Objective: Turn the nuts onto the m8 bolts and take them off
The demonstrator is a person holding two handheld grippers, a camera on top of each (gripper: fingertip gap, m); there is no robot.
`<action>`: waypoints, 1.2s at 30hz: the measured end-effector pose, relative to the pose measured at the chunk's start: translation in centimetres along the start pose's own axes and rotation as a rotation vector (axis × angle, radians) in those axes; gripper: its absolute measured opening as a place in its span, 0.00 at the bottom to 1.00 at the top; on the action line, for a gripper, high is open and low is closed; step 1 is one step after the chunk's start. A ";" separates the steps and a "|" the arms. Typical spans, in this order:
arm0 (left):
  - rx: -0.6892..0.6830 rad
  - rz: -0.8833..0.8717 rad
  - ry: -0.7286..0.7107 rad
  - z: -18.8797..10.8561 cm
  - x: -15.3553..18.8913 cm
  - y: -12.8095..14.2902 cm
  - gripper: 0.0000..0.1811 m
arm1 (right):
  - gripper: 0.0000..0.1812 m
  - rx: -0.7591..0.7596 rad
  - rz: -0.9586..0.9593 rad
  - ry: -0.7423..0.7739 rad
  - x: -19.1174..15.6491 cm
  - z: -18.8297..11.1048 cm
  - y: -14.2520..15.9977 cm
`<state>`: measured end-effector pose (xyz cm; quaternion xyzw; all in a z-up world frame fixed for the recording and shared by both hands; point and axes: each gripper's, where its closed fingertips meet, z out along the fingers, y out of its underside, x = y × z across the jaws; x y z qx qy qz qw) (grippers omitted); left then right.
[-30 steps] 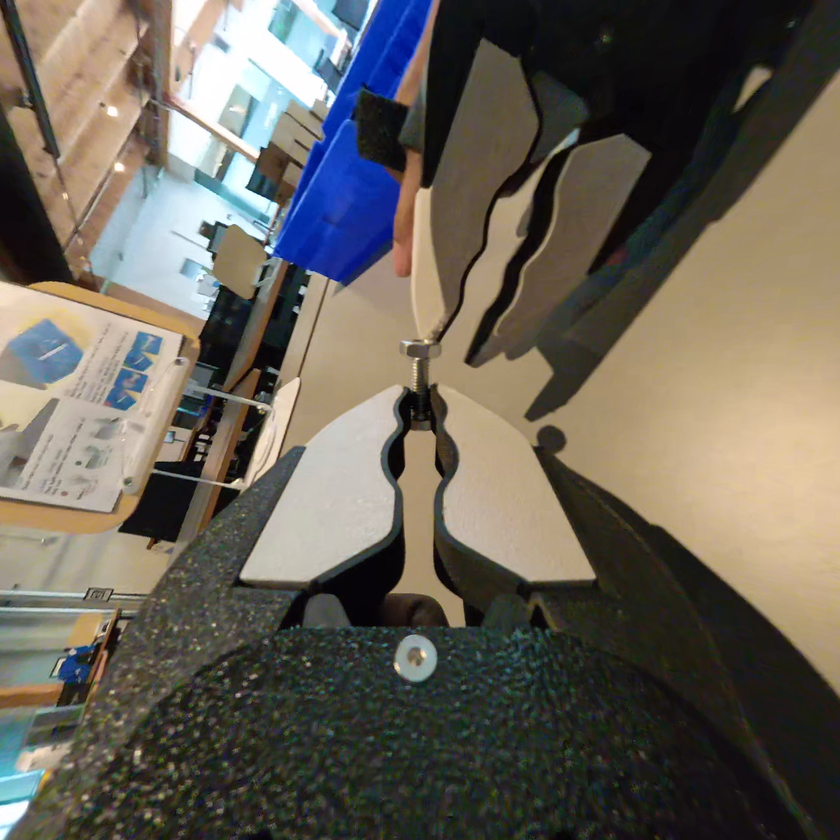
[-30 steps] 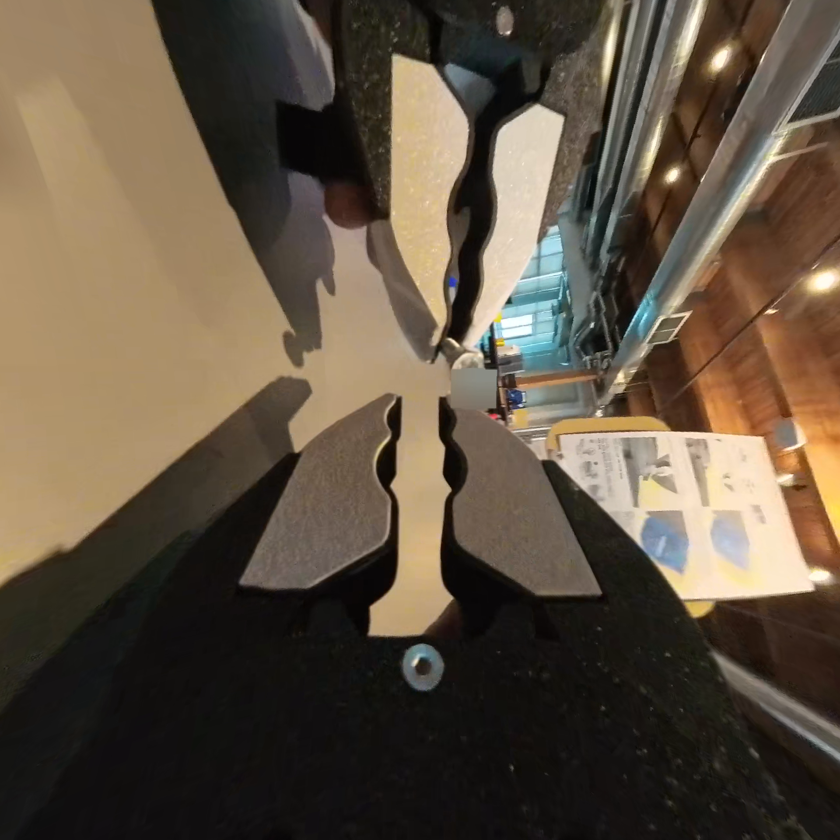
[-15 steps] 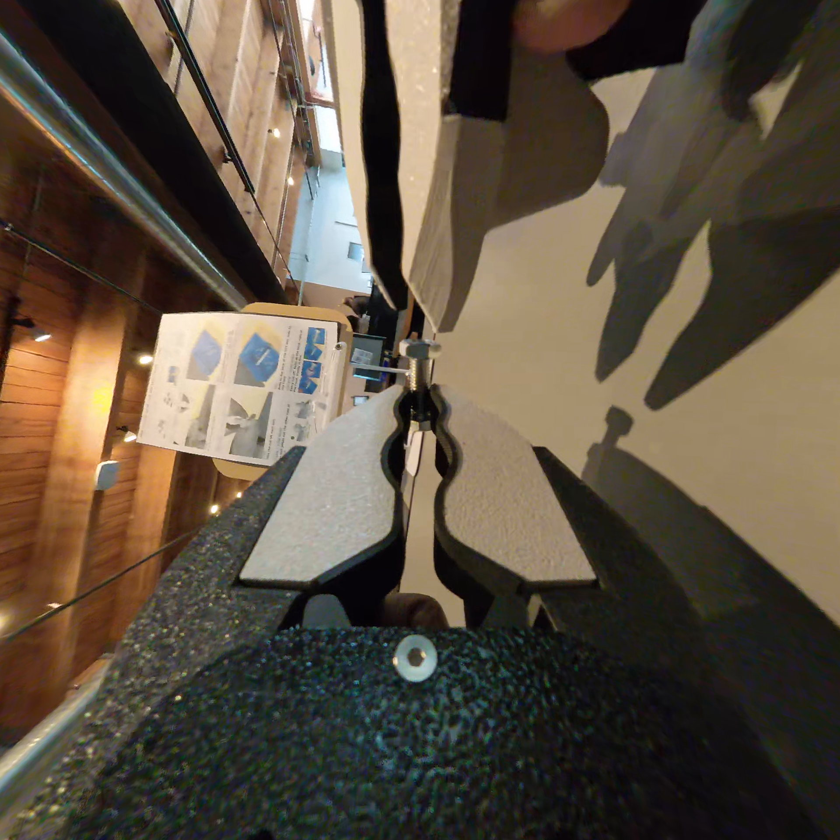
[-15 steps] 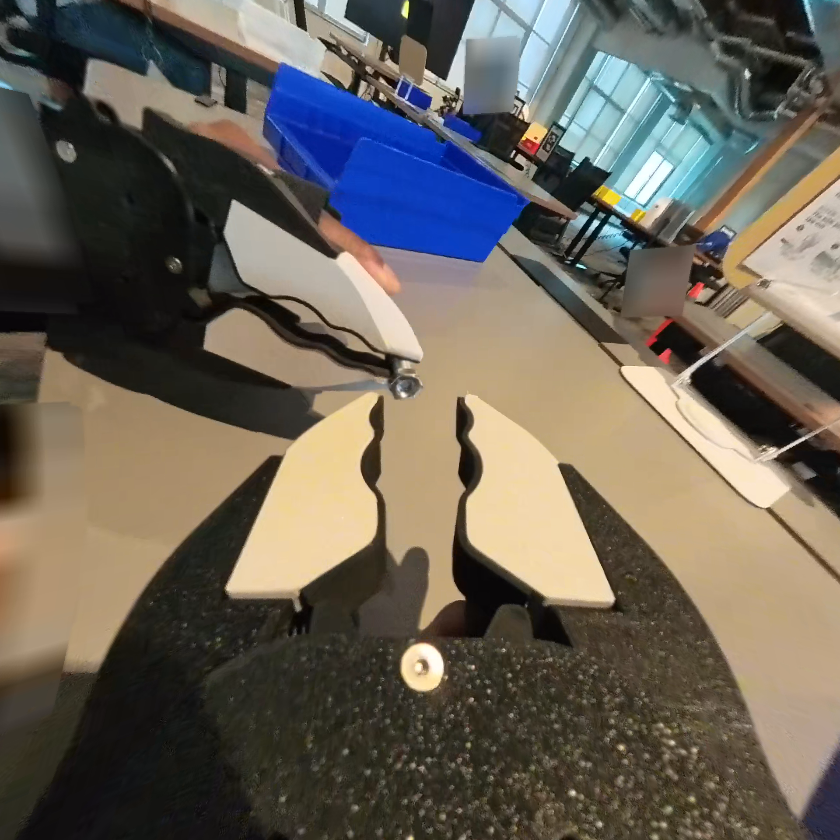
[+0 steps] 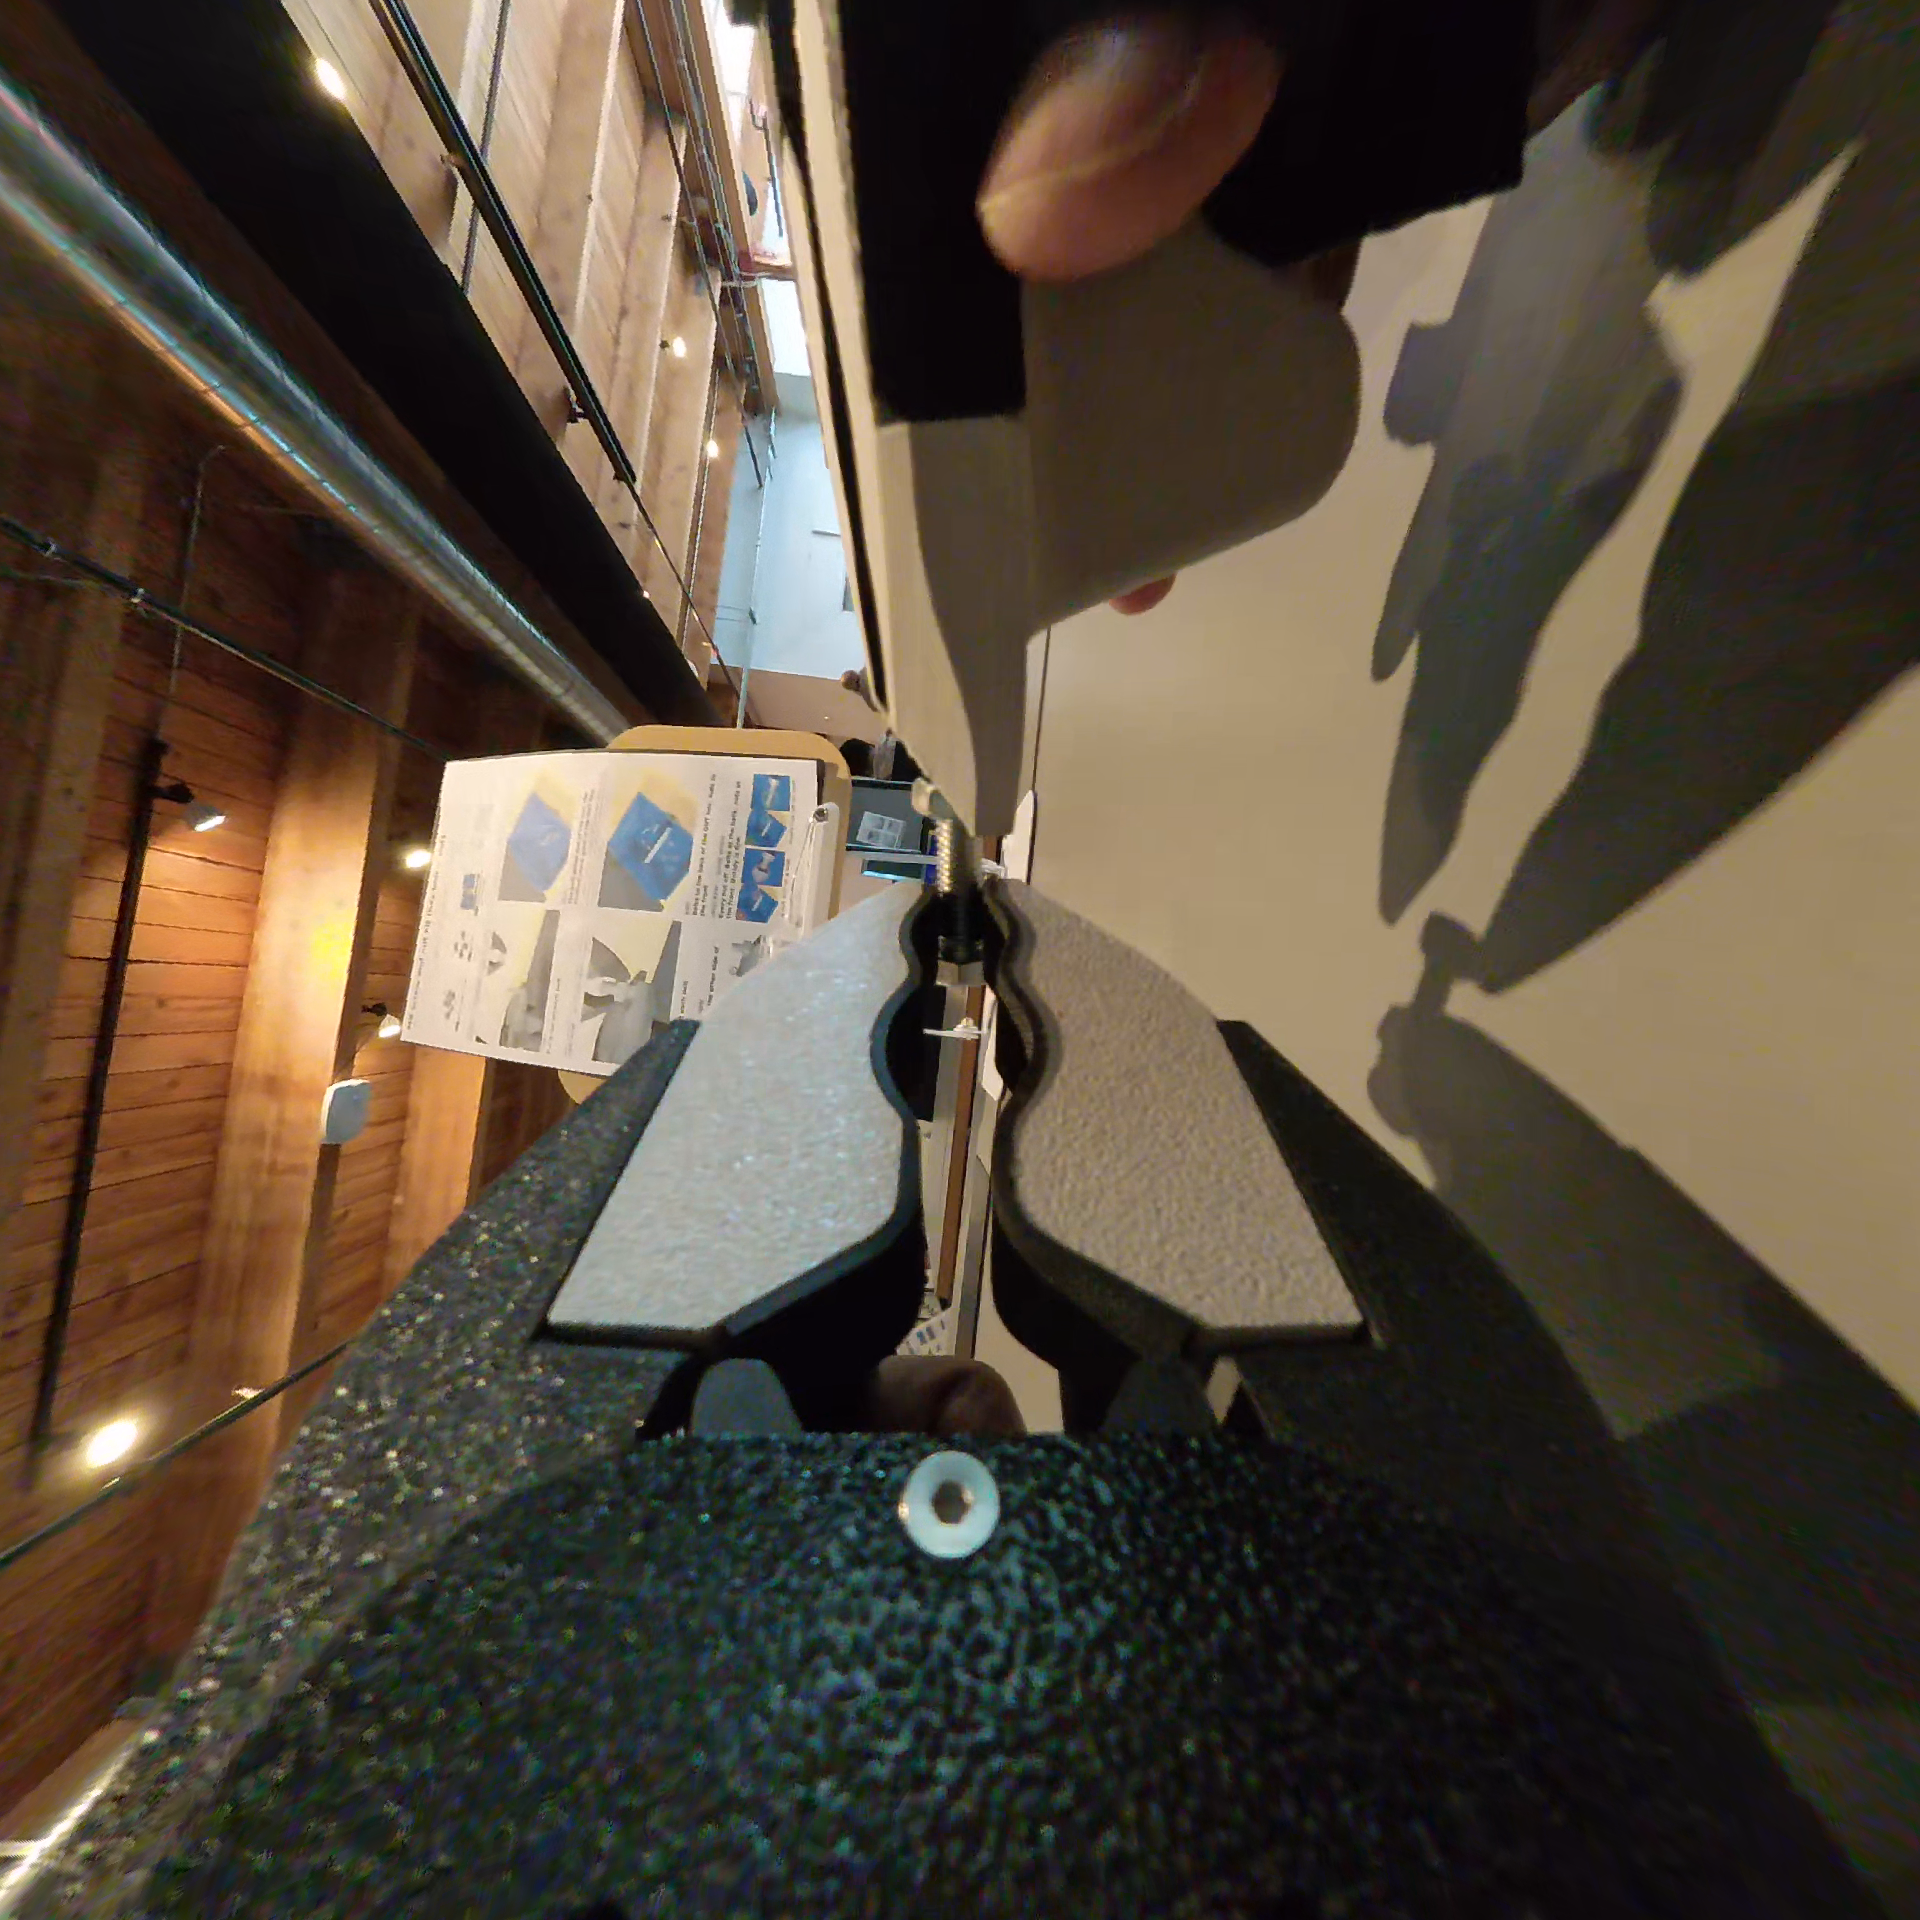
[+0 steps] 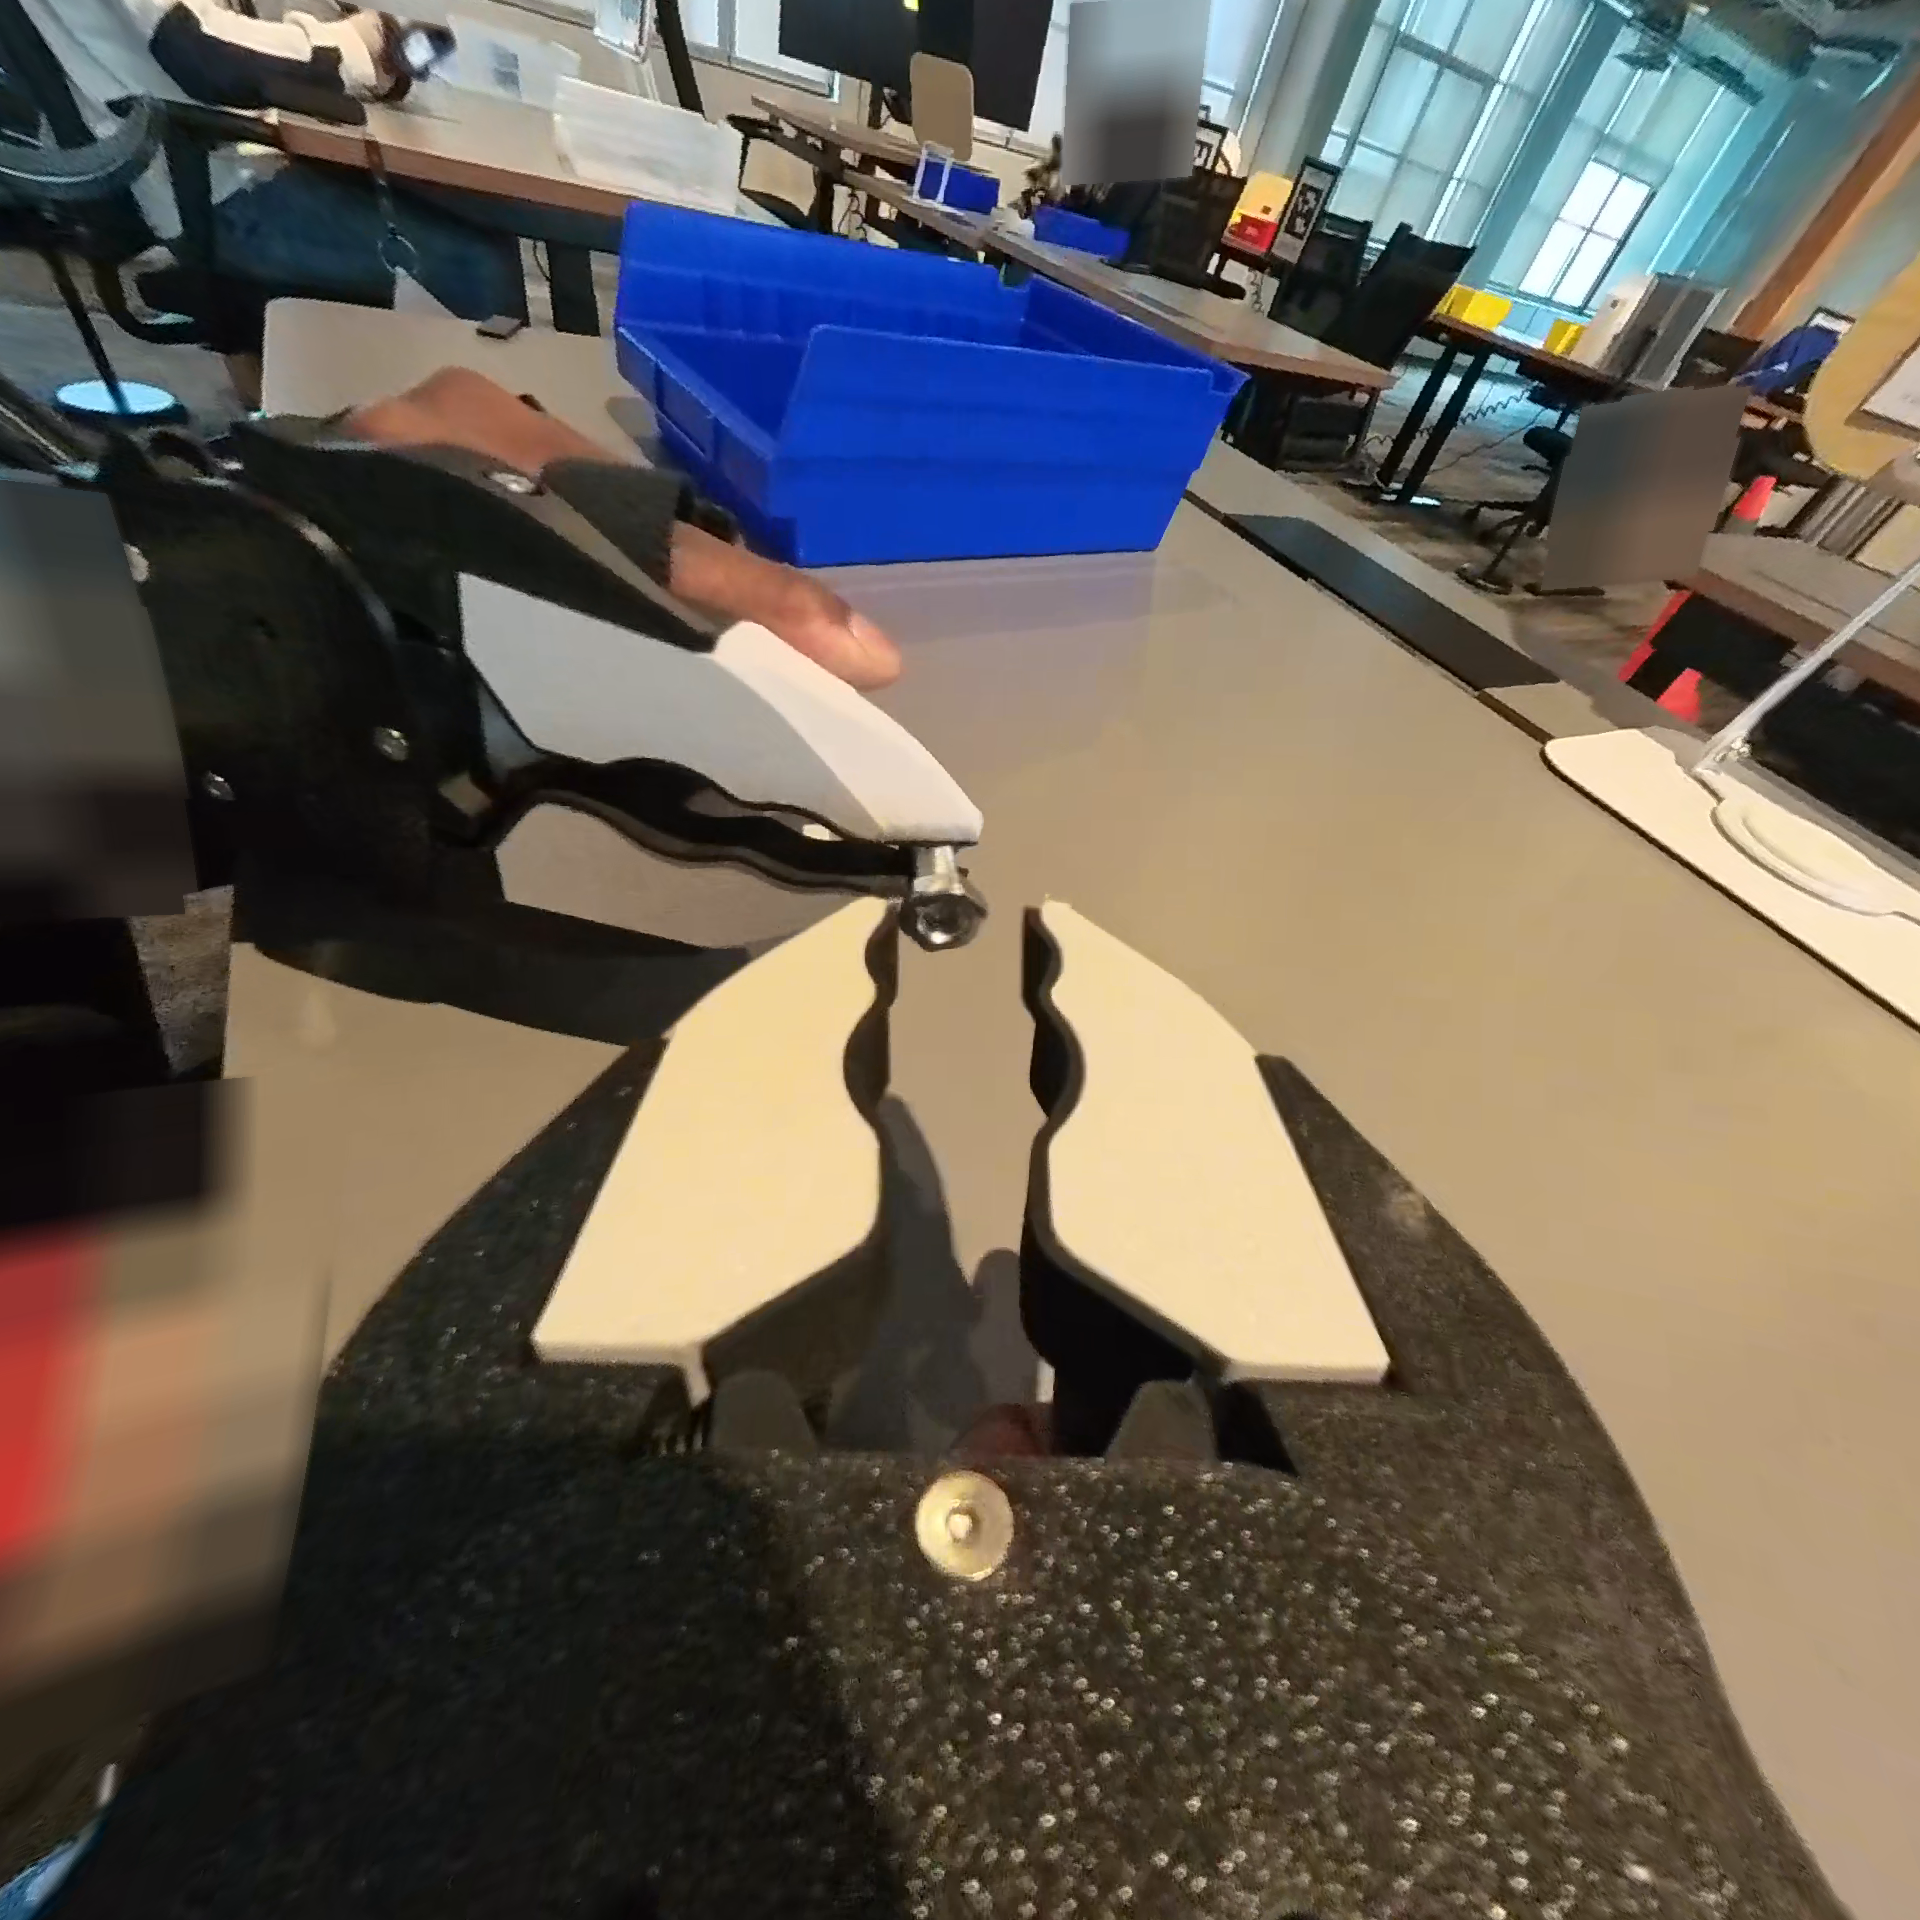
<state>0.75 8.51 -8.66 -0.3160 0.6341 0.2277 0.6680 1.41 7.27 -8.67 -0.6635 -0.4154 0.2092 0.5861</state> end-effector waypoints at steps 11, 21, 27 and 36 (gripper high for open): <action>0.129 -0.342 0.232 -0.6 1.7 -0.9 0.04 | 0.08 -0.030 -1.069 0.153 -0.7 -1.0 1.9; 0.040 -0.300 0.144 -0.1 0.8 0.7 0.04 | 0.08 0.048 -0.743 0.339 3.5 -2.8 -0.9; 0.036 -0.281 0.133 0.1 0.9 0.5 0.04 | 0.08 -0.025 -0.326 0.564 13.8 -9.2 -1.1; 0.040 -0.303 0.124 0.4 0.7 0.2 0.04 | 0.08 -0.556 0.415 0.680 28.4 -19.7 10.4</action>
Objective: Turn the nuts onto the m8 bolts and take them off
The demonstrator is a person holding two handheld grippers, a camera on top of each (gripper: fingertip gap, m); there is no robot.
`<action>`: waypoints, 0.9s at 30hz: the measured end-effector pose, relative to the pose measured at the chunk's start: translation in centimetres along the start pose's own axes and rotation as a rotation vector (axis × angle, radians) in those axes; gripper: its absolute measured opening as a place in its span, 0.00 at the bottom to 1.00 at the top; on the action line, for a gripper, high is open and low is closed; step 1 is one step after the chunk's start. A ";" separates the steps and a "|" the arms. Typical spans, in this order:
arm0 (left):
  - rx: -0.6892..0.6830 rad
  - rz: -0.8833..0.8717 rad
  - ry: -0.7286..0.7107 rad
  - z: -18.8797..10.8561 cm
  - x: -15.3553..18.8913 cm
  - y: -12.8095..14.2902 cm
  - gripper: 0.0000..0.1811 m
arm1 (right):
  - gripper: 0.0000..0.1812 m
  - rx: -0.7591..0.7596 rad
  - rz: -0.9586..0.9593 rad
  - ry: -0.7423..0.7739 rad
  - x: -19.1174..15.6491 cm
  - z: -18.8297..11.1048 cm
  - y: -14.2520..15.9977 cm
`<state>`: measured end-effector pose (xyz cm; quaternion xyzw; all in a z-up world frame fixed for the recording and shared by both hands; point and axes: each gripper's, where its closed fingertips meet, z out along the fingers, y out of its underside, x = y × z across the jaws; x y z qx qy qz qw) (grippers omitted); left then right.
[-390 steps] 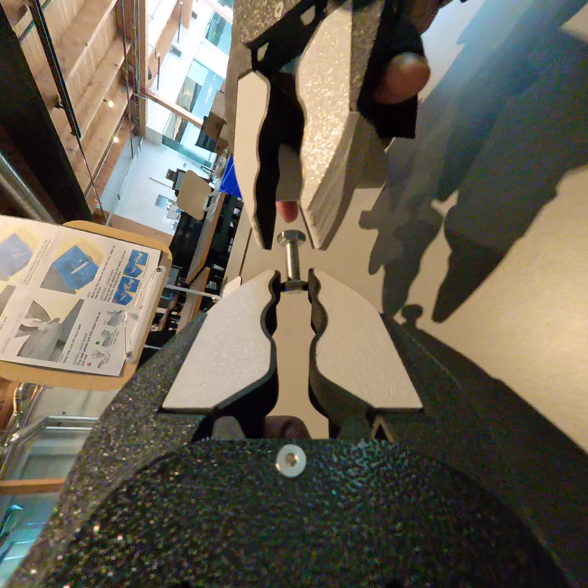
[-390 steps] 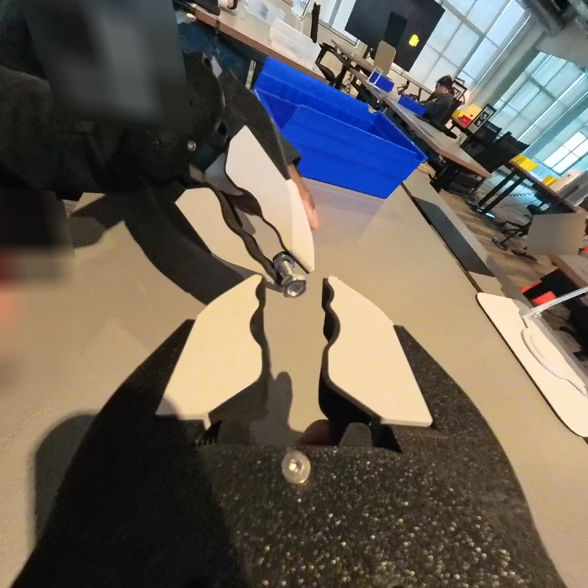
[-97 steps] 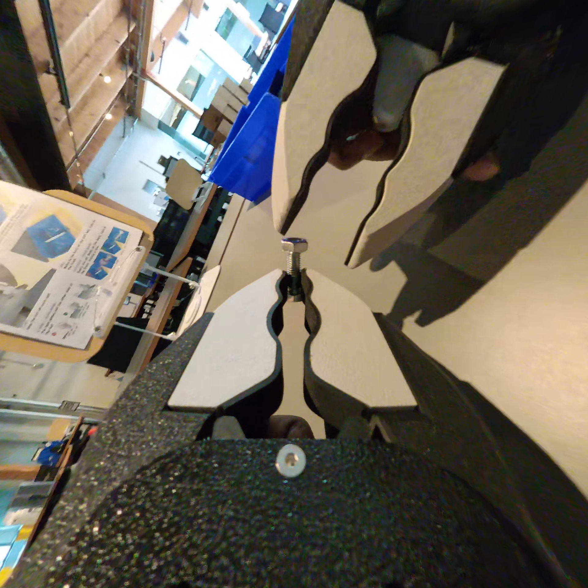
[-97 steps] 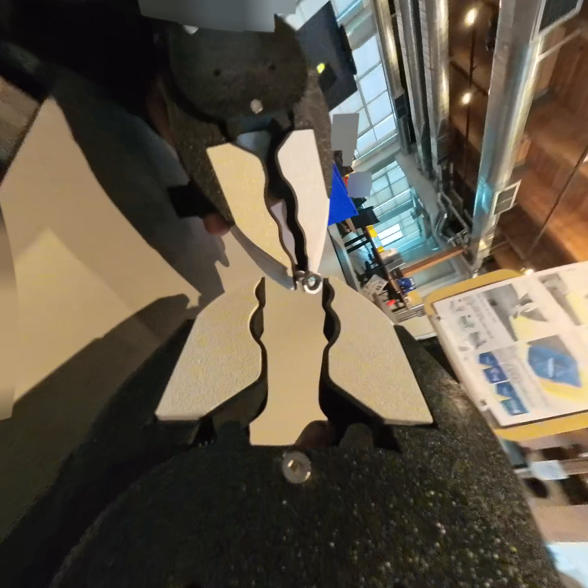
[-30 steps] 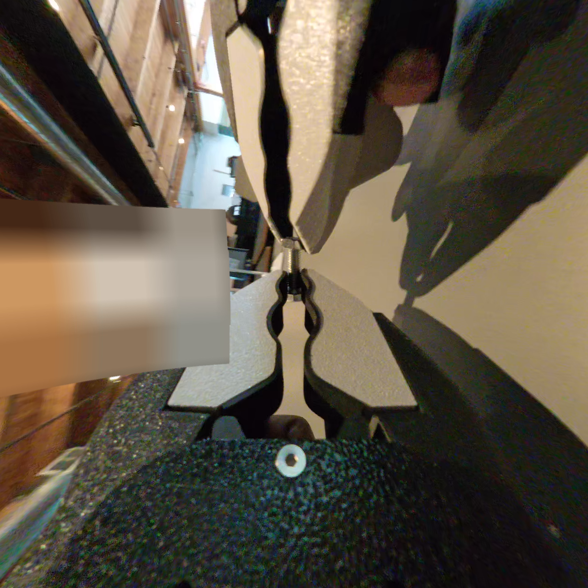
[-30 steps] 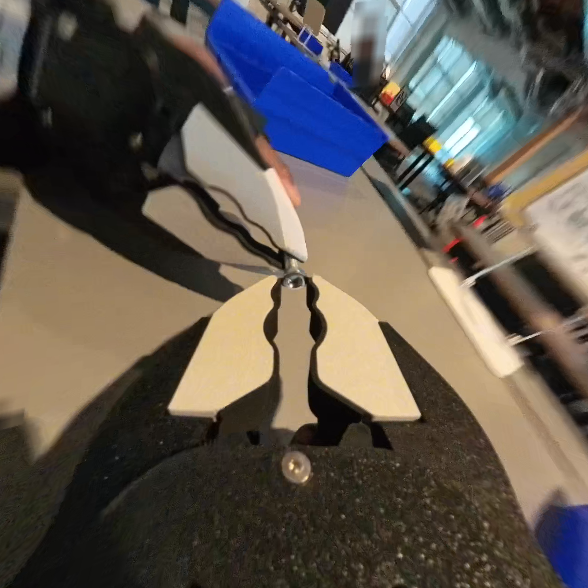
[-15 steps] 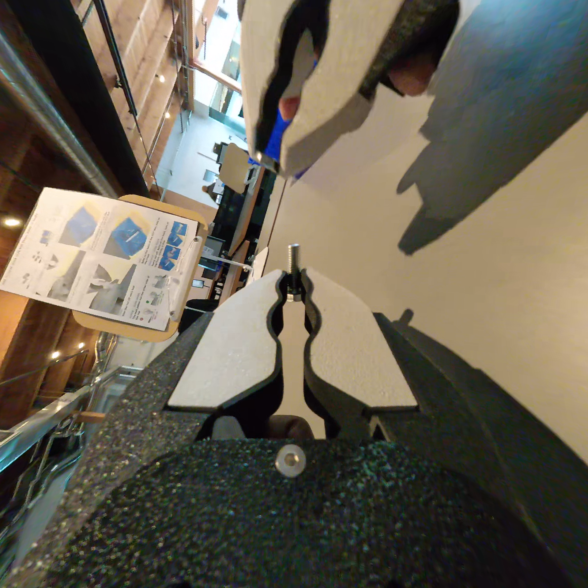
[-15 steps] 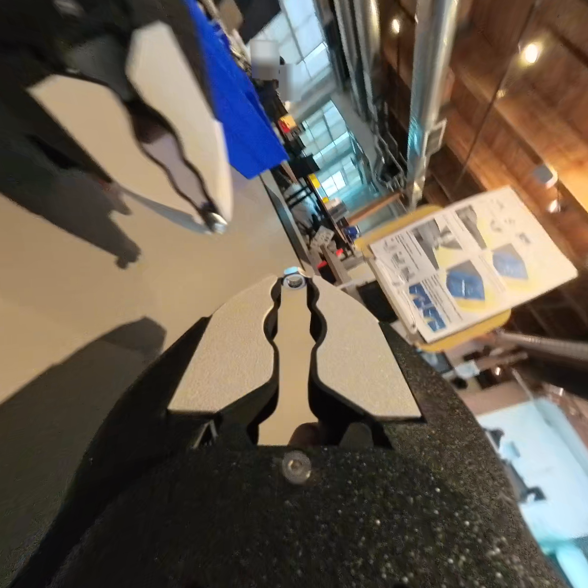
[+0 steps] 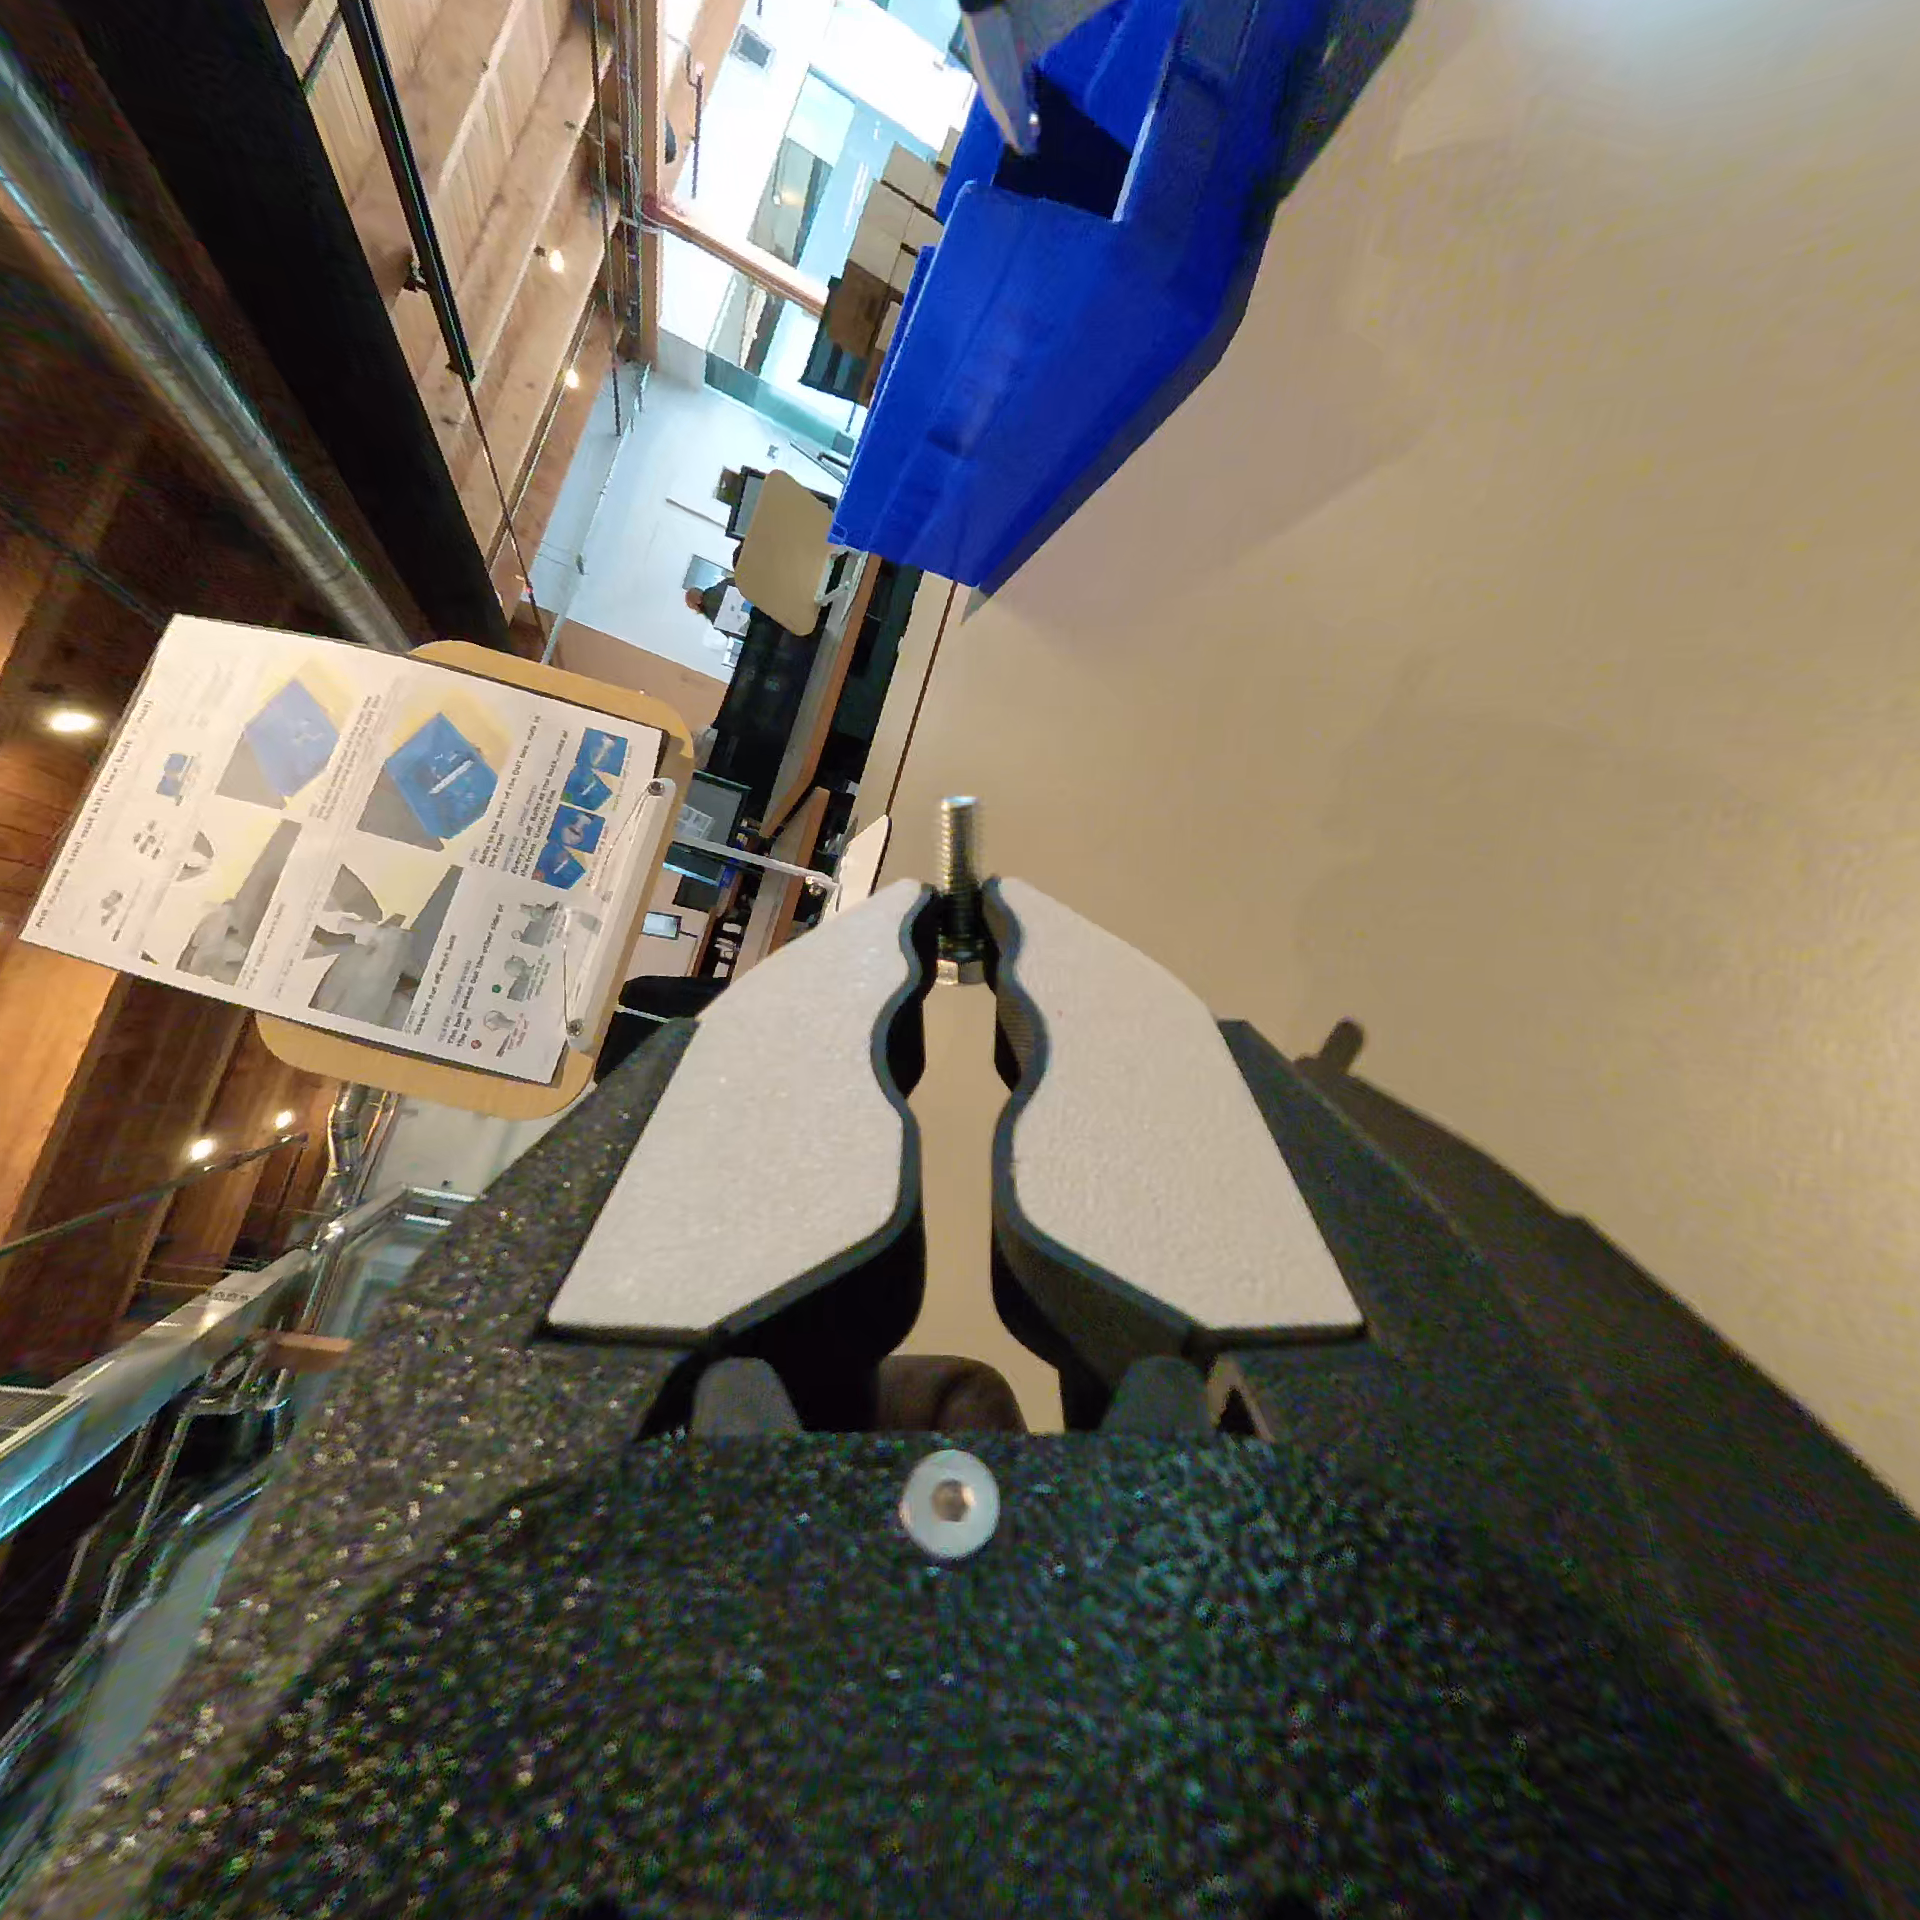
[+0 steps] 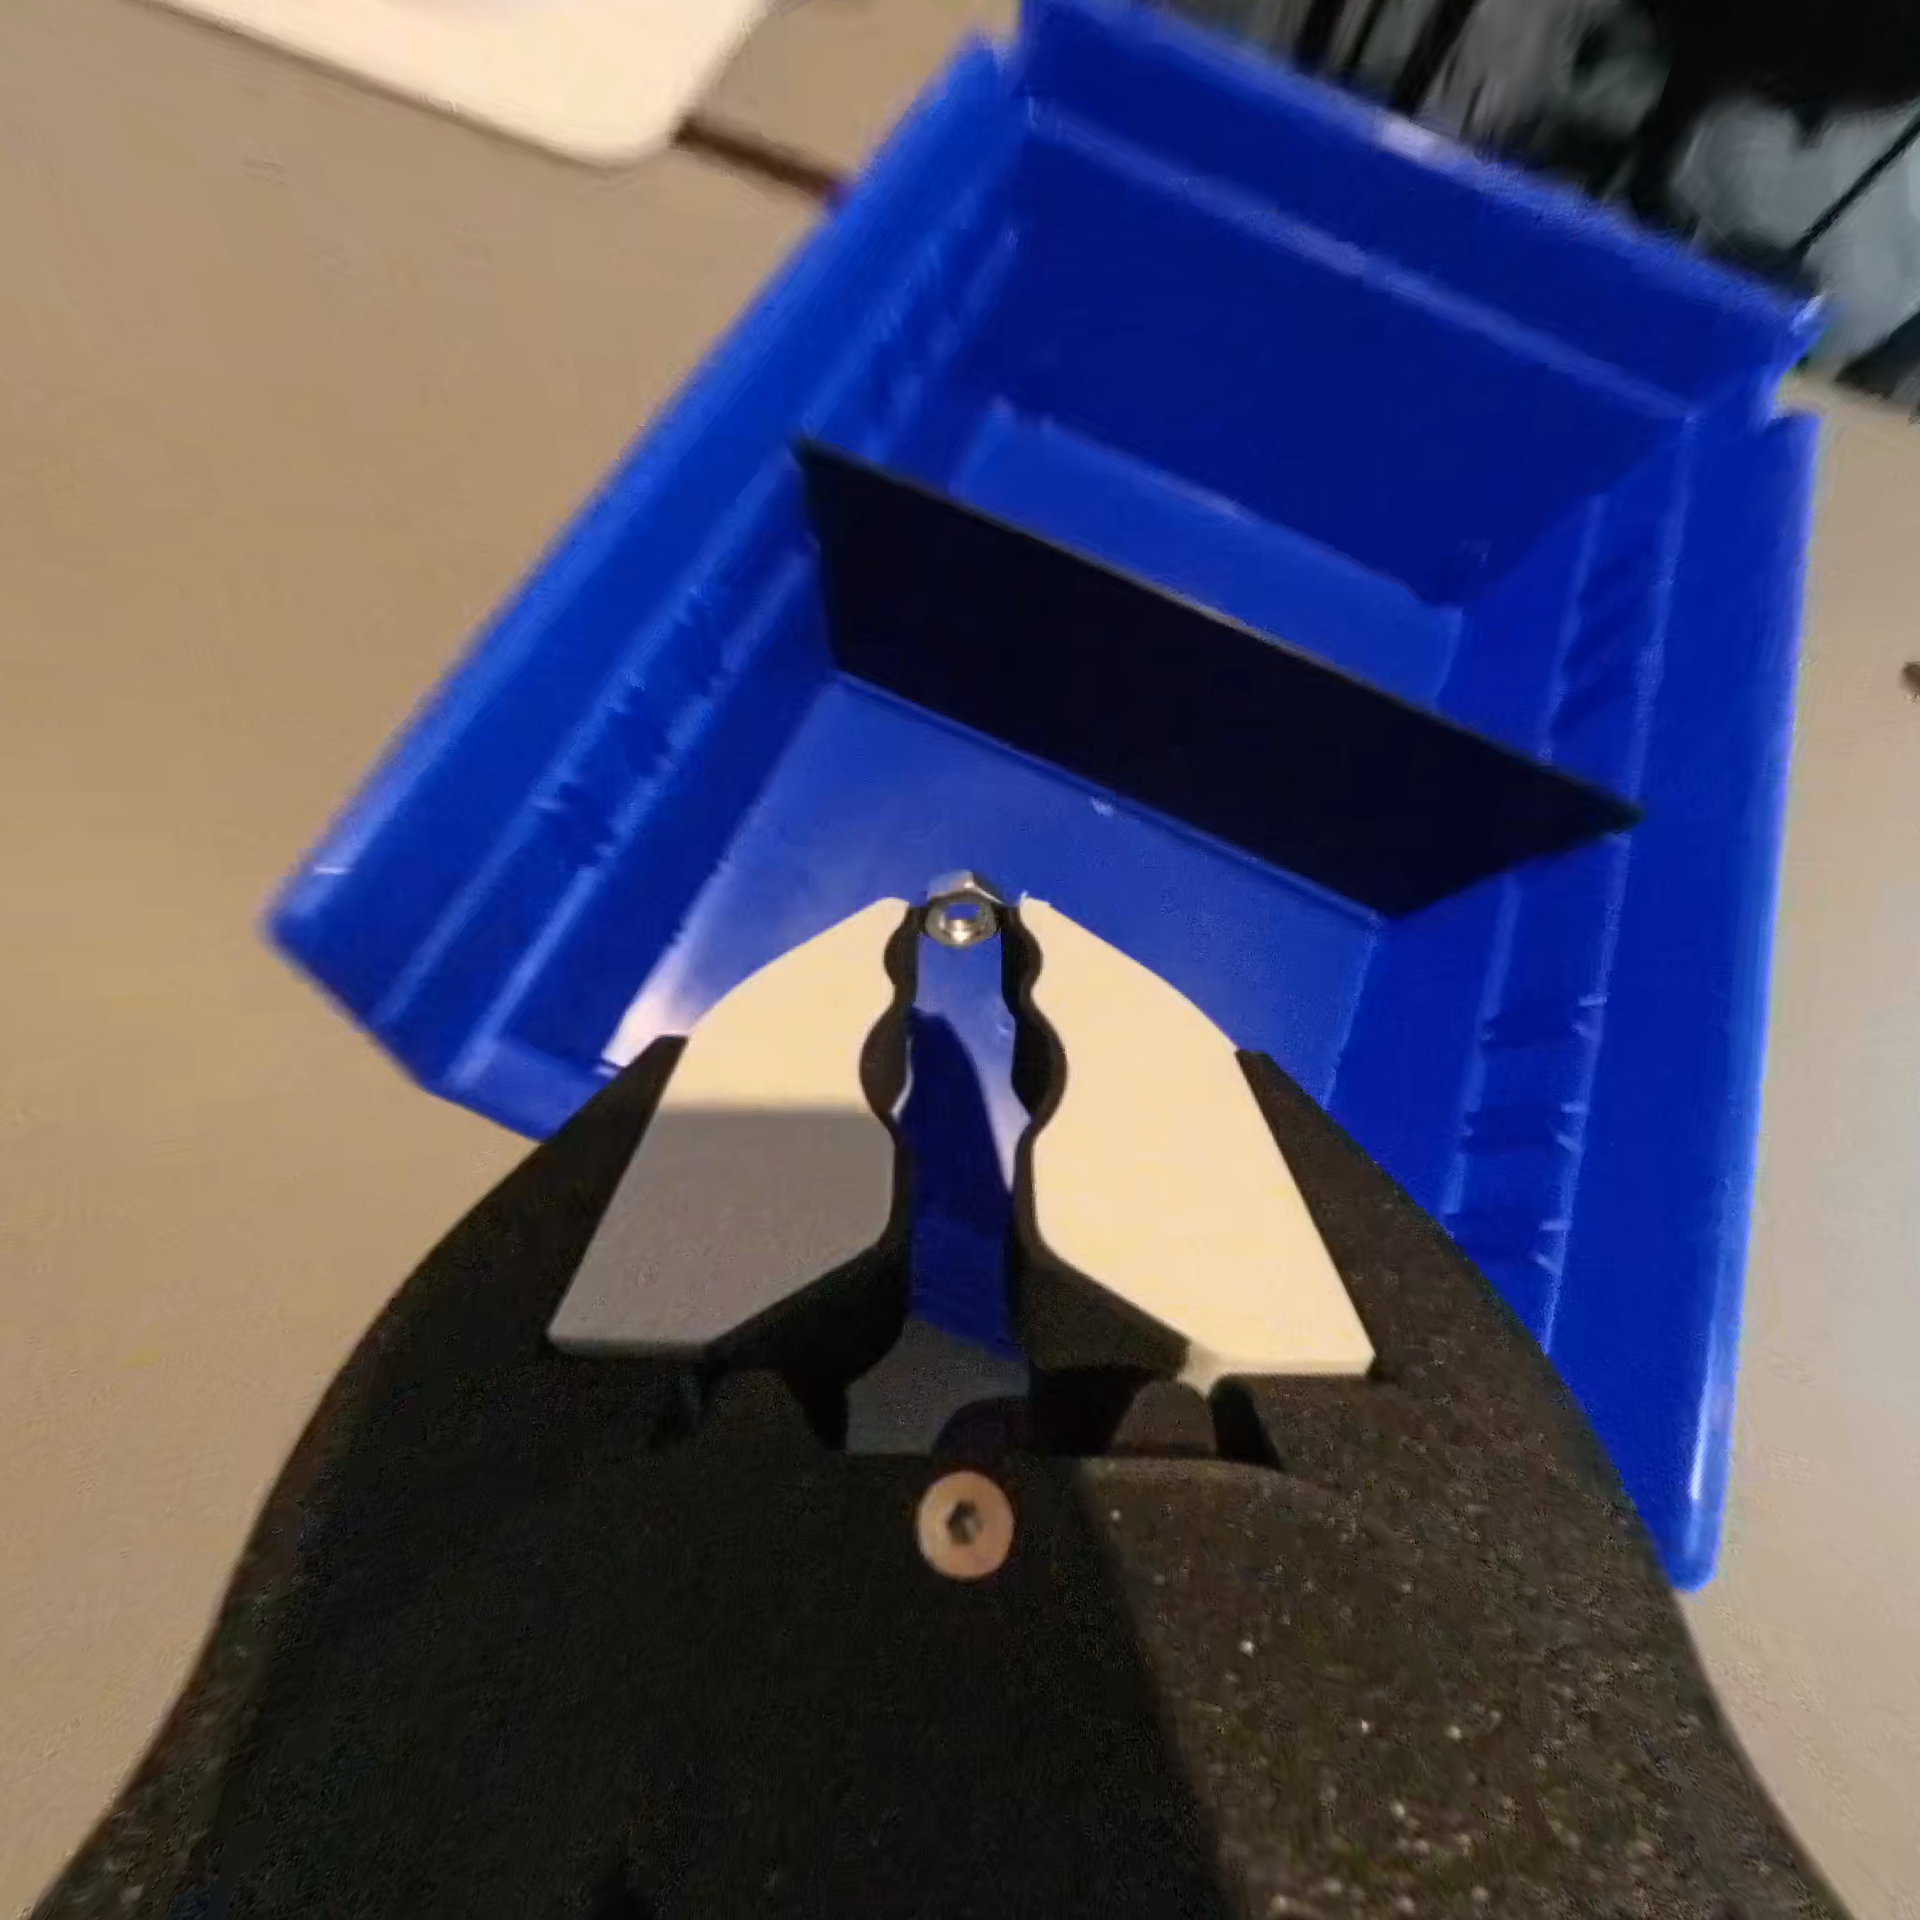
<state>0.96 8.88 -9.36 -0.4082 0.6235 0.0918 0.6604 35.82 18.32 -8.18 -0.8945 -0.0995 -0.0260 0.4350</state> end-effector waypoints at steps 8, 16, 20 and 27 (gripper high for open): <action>-0.002 -0.008 0.000 0.1 -0.1 0.2 0.04 | 0.09 -0.195 0.019 -0.023 1.2 3.0 2.3; 0.003 -0.015 -0.001 0.1 -0.1 0.1 0.04 | 0.14 -0.132 0.040 -0.033 0.8 2.7 1.8; 0.015 -0.035 -0.012 0.1 -0.4 -0.2 0.04 | 0.18 -0.044 0.030 -0.010 0.6 1.9 0.9; 0.102 -0.273 -0.004 -0.1 -1.7 -1.4 0.04 | 0.15 0.524 -0.160 -0.158 -9.3 -5.9 -6.3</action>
